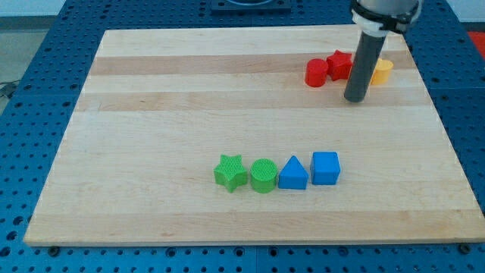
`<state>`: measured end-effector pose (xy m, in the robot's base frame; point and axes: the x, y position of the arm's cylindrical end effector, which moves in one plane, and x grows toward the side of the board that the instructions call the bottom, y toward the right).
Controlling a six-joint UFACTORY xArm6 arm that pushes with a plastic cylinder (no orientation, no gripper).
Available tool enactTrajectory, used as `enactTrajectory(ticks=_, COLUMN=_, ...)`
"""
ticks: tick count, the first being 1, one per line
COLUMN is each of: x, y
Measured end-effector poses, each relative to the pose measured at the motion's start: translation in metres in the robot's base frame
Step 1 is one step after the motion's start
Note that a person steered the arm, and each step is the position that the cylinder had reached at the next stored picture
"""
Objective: Slide the hexagon in between the red star and heart
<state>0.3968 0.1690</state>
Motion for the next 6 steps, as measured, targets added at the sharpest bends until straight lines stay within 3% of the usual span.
enactTrajectory(ticks=1, x=-0.005, y=0.001)
enactTrajectory(ticks=3, x=-0.057, y=0.002)
enactTrajectory(ticks=4, x=-0.050, y=0.002)
enactTrajectory(ticks=5, x=-0.016, y=0.005)
enactTrajectory(ticks=6, x=-0.020, y=0.023)
